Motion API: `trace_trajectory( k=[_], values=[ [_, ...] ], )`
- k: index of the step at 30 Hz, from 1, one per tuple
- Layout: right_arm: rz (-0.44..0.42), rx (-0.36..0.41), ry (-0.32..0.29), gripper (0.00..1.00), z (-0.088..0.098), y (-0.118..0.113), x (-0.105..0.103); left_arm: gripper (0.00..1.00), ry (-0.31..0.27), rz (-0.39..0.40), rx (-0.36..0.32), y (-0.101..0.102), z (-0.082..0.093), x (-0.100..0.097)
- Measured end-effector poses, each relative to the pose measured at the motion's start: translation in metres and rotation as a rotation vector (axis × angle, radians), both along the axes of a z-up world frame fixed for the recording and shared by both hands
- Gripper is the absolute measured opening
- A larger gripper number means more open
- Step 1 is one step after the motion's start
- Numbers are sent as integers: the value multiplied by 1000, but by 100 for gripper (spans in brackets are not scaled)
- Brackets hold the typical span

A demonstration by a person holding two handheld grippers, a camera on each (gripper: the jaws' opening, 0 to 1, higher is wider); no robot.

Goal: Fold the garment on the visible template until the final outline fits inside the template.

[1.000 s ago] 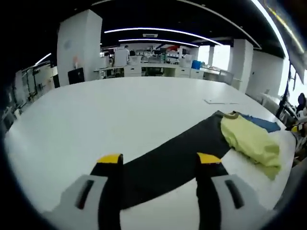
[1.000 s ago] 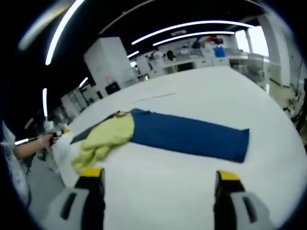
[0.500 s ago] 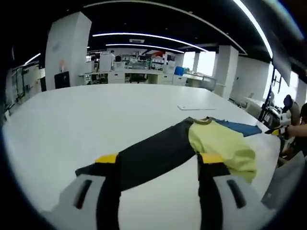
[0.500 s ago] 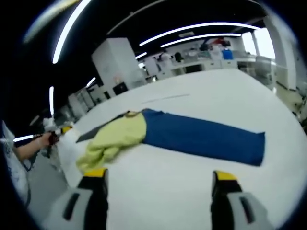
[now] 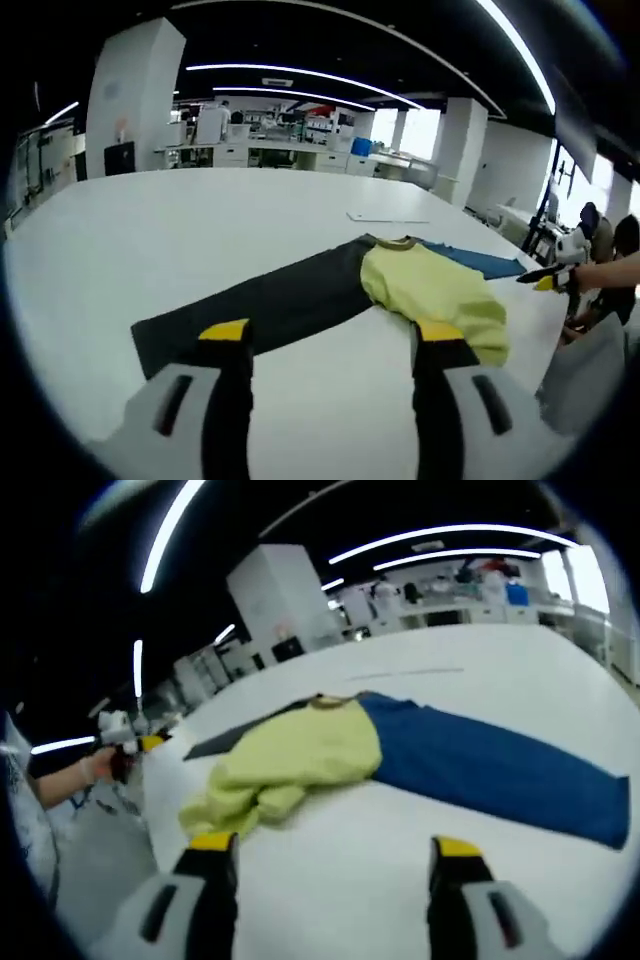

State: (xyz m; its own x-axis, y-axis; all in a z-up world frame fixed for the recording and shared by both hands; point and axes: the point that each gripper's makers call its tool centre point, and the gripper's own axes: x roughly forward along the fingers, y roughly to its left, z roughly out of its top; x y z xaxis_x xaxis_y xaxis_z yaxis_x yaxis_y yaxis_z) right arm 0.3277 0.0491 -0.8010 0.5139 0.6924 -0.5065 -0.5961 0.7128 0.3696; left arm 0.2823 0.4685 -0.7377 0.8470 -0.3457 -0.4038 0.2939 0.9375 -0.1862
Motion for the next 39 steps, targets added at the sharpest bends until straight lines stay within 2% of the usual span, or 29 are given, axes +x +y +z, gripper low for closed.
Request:
trace_trajectory(
  k=[5,12,19,21,27,34,39],
  values=[
    [43,-14,4,70,-6,21,-5,60,13,0,-20,-7,-4,-15],
    [127,11,59,42,-14,57,-20,59,19,-4,-46,-26,-6,-33],
    [161,40,103,28,-22,88,-29,59,42,-13,-60,-42,-14,-50],
    [163,42,107,28,-23,95,-29,59,48,-12,-62,-47,-15,-55],
    [127,30,111,24,-28,109,-21,57,69,14,-75,-49,-23,-66],
    [27,-25,112,13,-37,99,-2,56,77,21,-85,-51,-26,-70],
    [-37,-10,115,10,-38,96,8,56,90,19,-89,-48,-32,-70]
  ],
)
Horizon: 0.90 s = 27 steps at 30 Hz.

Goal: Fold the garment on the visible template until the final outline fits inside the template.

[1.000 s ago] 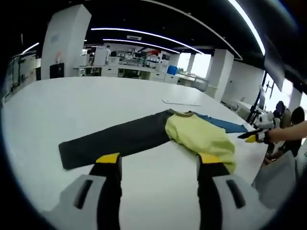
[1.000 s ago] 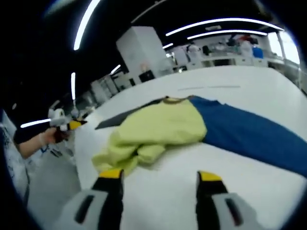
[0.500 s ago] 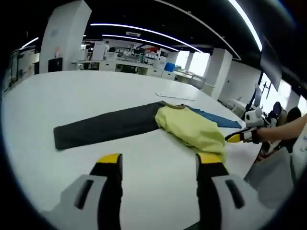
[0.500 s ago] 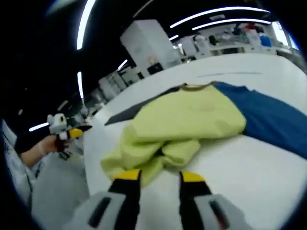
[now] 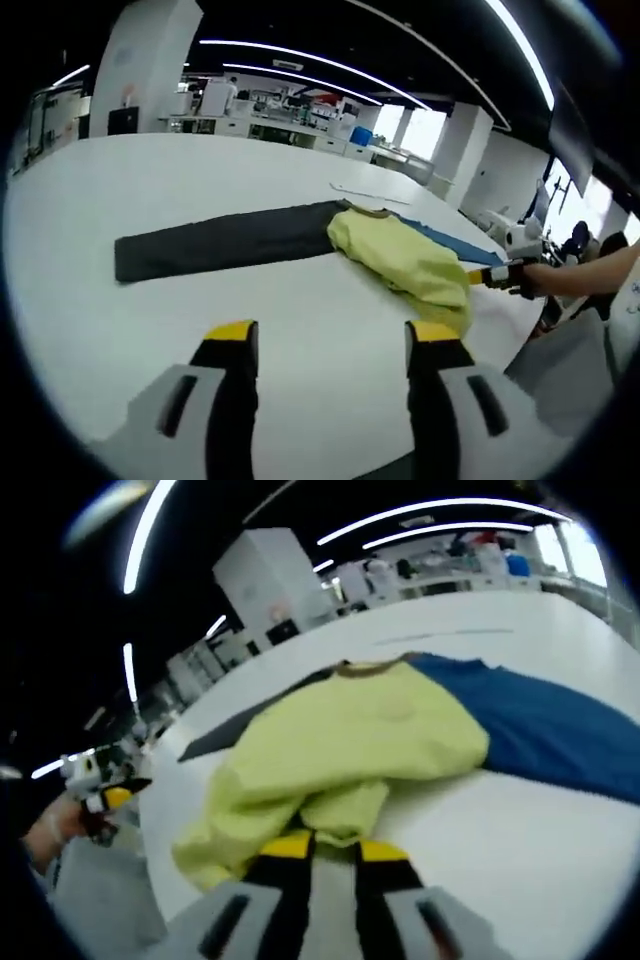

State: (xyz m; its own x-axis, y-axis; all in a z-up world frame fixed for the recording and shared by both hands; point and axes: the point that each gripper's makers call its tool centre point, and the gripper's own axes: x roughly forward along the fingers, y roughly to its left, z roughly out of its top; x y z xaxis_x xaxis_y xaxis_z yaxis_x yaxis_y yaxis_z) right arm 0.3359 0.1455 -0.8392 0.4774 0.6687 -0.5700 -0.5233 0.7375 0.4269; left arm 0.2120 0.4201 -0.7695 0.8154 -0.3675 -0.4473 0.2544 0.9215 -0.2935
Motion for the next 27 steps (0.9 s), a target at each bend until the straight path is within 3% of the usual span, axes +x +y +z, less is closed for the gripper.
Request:
trace_trajectory(
  k=[3,12,18,25,27],
  values=[
    [13,2,7,0,1,2,-3,55,5,-3,0,1,-2,0],
    [35,19,18,0,13,-10,-11,52,9,-32,5,-12,1,0],
    [73,24,72,0,22,-32,-36,50,12,-71,-9,-18,-2,6],
    [74,59,119,0,29,-49,-66,44,57,-197,-10,-37,-6,12],
    [71,66,130,0,30,-55,-70,43,64,-230,-7,-51,-6,15]
  ],
)
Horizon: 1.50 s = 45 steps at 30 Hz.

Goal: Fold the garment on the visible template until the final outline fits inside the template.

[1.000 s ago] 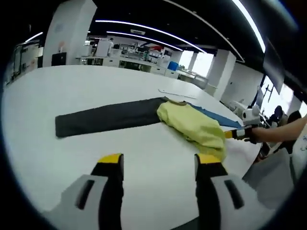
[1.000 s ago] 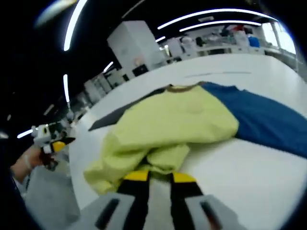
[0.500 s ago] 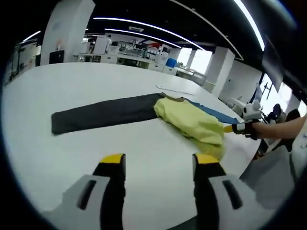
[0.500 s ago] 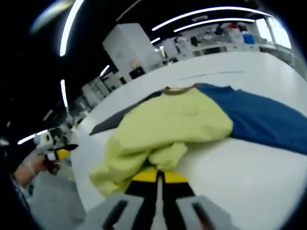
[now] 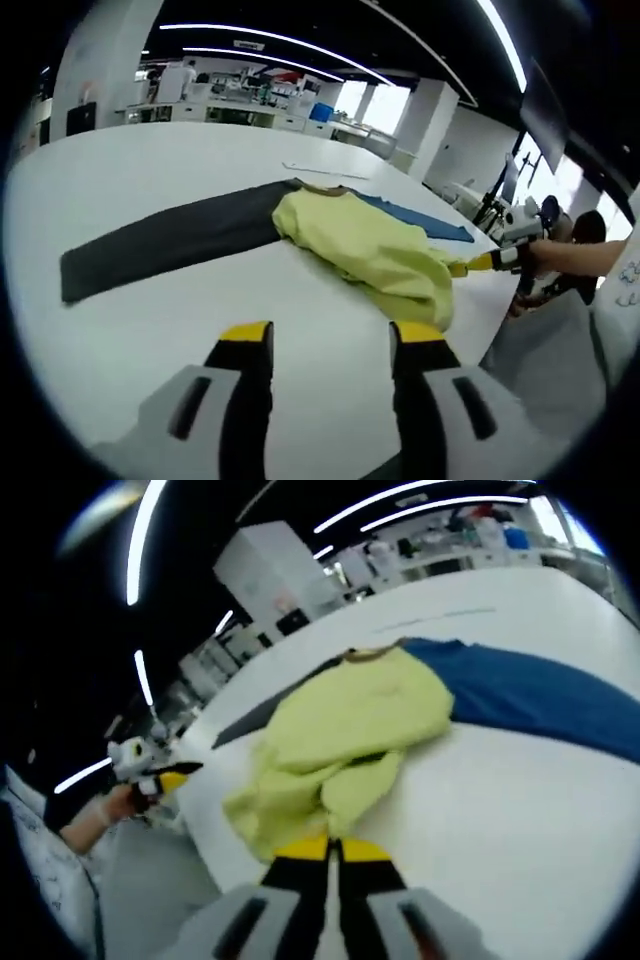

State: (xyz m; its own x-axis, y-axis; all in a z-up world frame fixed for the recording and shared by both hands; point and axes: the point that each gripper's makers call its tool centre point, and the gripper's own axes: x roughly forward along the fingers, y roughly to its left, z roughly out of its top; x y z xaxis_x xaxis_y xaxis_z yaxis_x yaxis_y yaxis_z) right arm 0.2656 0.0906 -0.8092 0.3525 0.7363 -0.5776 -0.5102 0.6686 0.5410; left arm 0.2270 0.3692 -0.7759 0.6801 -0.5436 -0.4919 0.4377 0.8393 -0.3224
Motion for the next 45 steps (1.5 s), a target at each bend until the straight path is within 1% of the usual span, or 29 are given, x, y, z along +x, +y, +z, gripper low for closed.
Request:
trace_trajectory(
  k=[2,3,4,5,8,9,12,13,14,15,17,18,19,20,21,24,26,28,31,32,34,36,41,44,45],
  values=[
    [-10,4,10,0,0,-3,-4,43,14,-17,-2,-2,-2,5],
    [-13,7,14,0,-1,-5,-6,43,19,-29,-4,-6,-3,7],
    [-20,9,17,0,0,-6,-9,42,40,-49,-15,-15,-7,9],
    [-28,13,21,0,0,-7,-11,42,57,-61,-22,-18,-10,10],
    [-51,31,32,0,2,-12,-11,41,119,-129,-4,-34,-25,10],
    [-56,32,34,0,3,-13,-12,40,121,-141,-3,-41,-29,14],
    [-65,40,34,0,5,-15,-14,35,175,-159,-6,-58,-37,15],
    [-70,41,34,0,5,-16,-14,32,183,-161,-11,-62,-42,20],
    [-73,41,33,0,5,-16,-14,32,189,-167,-14,-65,-44,21],
    [-80,43,34,0,5,-17,-14,33,214,-164,-15,-72,-48,19],
    [-87,52,31,0,7,-19,-11,36,209,-148,15,-72,-54,25],
    [-90,56,32,0,7,-19,-11,35,207,-140,30,-70,-58,29],
    [-91,58,30,0,8,-19,-12,32,203,-123,47,-69,-58,32],
    [-92,58,30,0,8,-19,-12,29,197,-95,43,-68,-58,38],
    [-94,59,30,0,7,-20,-12,27,182,-70,48,-62,-60,50],
    [-101,67,36,0,7,-21,-13,27,149,-26,74,-54,-63,67],
    [-106,70,40,0,6,-22,-13,25,137,-9,95,-56,-64,71],
    [-111,75,41,0,5,-23,-12,22,125,-7,102,-55,-64,77],
    [-116,80,46,0,5,-22,-12,17,115,-7,111,-57,-65,80],
    [-117,81,48,0,4,-22,-12,16,105,-13,124,-59,-64,81],
    [-120,84,51,0,5,-22,-12,13,100,-8,128,-57,-65,83],
    [-128,92,59,0,5,-21,-12,11,103,-10,119,-60,-65,84],
    [-130,92,66,0,4,-20,-13,12,96,-7,107,-65,-62,86],
    [-134,95,73,0,3,-19,-14,10,91,-5,105,-67,-63,88],
    [-134,94,74,0,3,-19,-14,7,97,-4,102,-68,-64,89]
  ],
)
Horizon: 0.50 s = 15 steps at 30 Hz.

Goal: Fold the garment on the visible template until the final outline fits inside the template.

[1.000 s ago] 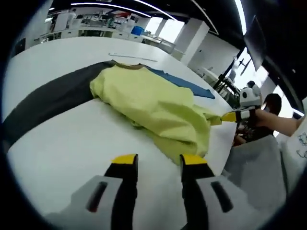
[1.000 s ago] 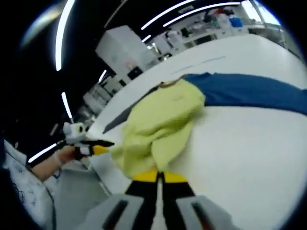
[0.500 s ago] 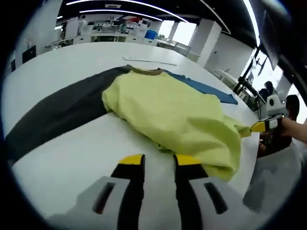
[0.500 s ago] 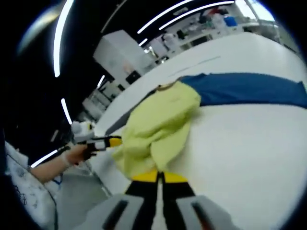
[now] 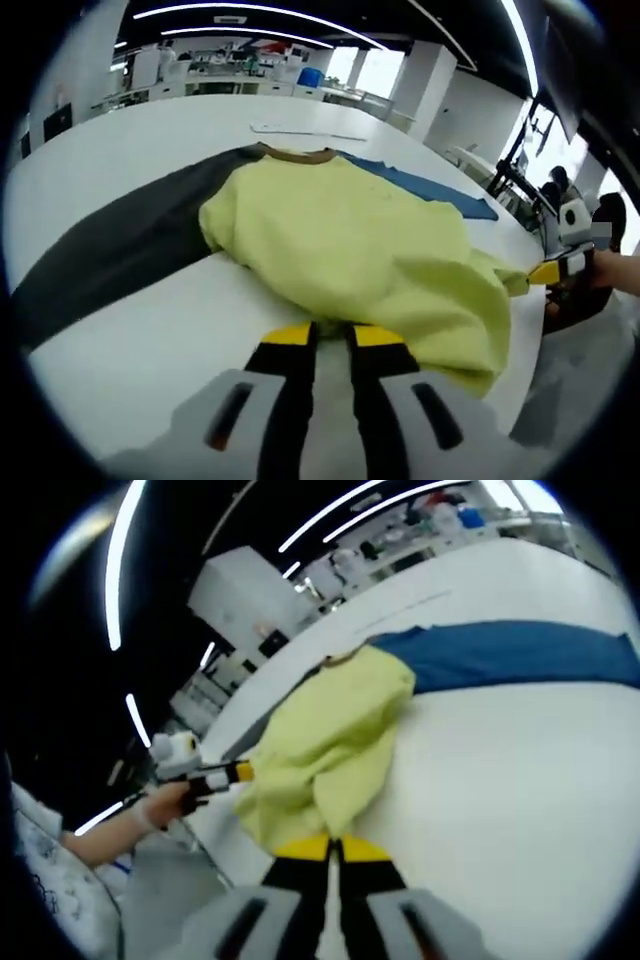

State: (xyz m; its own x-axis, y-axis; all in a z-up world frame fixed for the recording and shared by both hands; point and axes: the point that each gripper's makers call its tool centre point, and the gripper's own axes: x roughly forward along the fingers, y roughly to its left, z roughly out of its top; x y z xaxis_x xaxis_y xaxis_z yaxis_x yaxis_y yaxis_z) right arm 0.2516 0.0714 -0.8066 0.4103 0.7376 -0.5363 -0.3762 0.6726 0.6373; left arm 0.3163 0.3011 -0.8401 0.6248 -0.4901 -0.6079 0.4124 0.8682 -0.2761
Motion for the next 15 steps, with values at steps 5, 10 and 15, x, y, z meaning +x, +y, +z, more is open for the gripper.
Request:
trace_trajectory(
  k=[5,10,15],
  values=[
    [-3,0,6,0,-1,-1,0,1,25,14,-16,0,-1,-2],
    [-7,2,7,0,-1,-2,0,1,29,23,-32,7,6,-6],
    [-9,0,9,0,-2,-6,1,0,40,37,-45,21,13,-15]
  ],
)
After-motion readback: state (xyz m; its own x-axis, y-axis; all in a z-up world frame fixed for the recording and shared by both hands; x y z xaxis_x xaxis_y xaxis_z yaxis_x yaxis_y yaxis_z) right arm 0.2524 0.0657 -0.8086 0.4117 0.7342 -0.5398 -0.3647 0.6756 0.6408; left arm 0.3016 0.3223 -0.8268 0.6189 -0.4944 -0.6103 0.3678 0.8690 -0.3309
